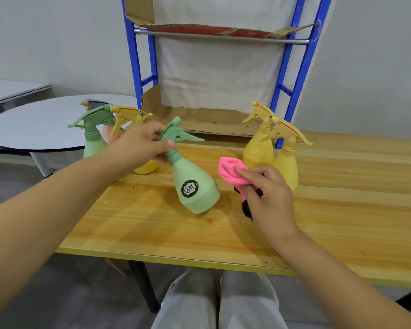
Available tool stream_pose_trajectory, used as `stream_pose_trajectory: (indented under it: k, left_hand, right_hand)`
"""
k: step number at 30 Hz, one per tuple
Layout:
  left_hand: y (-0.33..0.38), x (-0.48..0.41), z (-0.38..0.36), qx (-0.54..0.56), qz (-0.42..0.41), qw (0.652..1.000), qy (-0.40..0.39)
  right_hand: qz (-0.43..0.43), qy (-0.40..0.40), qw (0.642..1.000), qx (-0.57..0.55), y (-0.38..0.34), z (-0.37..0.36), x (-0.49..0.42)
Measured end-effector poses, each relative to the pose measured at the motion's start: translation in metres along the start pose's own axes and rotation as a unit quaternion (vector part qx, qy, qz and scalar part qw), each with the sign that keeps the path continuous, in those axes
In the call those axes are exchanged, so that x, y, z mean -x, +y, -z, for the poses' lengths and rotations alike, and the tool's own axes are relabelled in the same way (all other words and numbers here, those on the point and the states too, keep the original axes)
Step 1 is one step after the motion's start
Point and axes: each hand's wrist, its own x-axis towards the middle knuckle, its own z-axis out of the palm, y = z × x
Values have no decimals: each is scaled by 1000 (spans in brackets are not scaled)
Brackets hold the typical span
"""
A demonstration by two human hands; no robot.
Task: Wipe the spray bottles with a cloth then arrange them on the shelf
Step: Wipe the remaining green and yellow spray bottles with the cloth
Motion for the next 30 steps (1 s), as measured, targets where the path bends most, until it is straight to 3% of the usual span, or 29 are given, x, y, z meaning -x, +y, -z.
stream_pose_trajectory:
  k: [4,8,12,19,22,26,30]
  left_hand:
    - [-19,10,-5,127,77,989,2]
    - [-31,14,-8,159,109,981,25]
    - [-38,14,-12,170,146,973,53]
    - [-42,14,-19,199,217,953,75]
    - [-39,14,-17,200,237,948,74]
    - [-34,15,-14,188,249,949,52]
    - [-33,15,-11,167,248,953,42]
  right_hand:
    - [-49,-18,998,-36,-5,-8,-2]
    - [-53,-67,994,-69,-14,-18,-3]
    - [11,-85,995,-46,-18,-18,-2]
    - [152,-76,979,111,-29,-14,14]
    - [139,-133,972,133,-37,-13,21]
    - [256,-220,916,218,-35,-17,37]
    - [258,-183,923,219,-33,-16,28]
